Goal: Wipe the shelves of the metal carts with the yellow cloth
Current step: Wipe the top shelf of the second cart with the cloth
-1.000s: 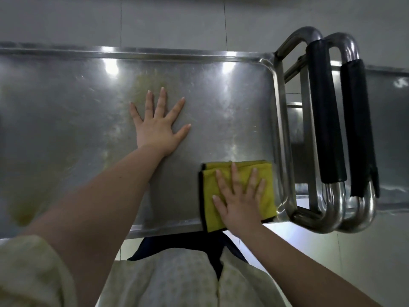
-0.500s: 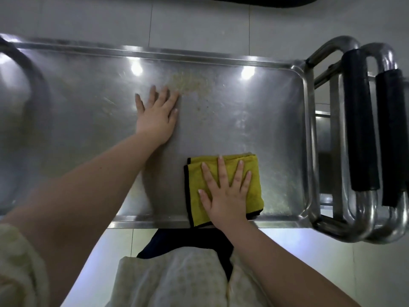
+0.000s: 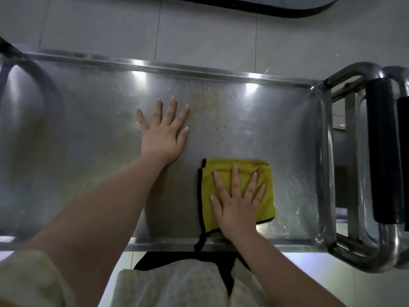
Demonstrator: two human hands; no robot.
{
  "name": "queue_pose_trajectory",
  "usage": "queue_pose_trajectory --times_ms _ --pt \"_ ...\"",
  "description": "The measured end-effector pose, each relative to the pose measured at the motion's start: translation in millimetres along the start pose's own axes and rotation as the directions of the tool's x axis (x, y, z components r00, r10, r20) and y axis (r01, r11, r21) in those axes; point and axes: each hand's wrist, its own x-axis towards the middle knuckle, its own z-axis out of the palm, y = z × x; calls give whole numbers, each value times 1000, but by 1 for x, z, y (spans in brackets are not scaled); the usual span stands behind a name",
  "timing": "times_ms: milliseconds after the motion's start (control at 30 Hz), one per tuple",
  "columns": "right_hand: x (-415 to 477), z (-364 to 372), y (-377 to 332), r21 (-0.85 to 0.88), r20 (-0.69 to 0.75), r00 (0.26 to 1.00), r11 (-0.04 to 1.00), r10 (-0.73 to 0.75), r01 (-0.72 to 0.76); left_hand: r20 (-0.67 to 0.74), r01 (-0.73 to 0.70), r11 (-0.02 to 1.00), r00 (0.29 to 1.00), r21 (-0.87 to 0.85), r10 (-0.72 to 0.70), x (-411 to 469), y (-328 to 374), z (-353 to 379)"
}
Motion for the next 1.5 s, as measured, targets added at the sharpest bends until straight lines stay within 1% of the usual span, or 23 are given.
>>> queue_pose_trajectory --times_ms 67,200,267,333,433,533,633,800,900,1000,1033,1100,1167,1300,1400,1500 --pt "49 -16 -3 8 -26 999 999 37 -37 -7 -15 1000 1000 -7 15 2 1 0" --pt "166 -61 -10 46 38 997 996 71 -73 -26 -17 1000 1000 -19 17 9 0 0" --pt "212 -83 -9 16 87 995 998 58 -60 -28 -16 1000 999 -22 15 12 -2 1" --pt "236 -95 -4 -36 115 992 999 44 -40 -25 -18 999 1000 -27 17 14 -2 1" --pt "233 -87 1 -58 68 997 998 34 -30 -22 -9 999 1000 -33 9 15 -1 2" --pt "204 -70 -1 -78 17 1000 997 17 -15 -1 -2 1000 1000 -25 2 17 0 2" --pt "145 -52 -2 -49 15 999 998 -42 43 8 -10 999 1000 -41 10 17 1 0" --pt "9 -9 -17 -46 58 994 994 -97 100 28 -12 998 1000 -66 14 16 0 -2" --pt "-20 0 -24 -38 89 989 991 -122 125 21 -11 998 1000 -59 12 16 -2 -1" --pt "21 -11 -24 -52 63 985 985 -161 164 26 -16 999 1000 -52 17 18 -2 -1" --pt "45 -17 -25 -54 36 990 989 -134 136 23 -14 999 1000 -47 15 20 -1 -1" --pt "102 -32 -28 -36 -15 999 999 -32 31 22 -5 999 1000 -43 6 23 -1 -2" --pt "164 -50 -30 -10 -32 998 998 63 -63 7 8 999 1000 -52 -8 26 0 -3" --pt "255 -81 -33 14 -26 988 989 151 -151 -15 12 999 1000 -44 -12 27 0 -1" --pt "274 -86 -36 9 -19 986 986 167 -167 -13 23 999 1000 -33 -23 29 -1 0" --pt "254 -80 -34 -10 -33 990 991 135 -136 0 20 999 1000 -35 -20 28 0 0"
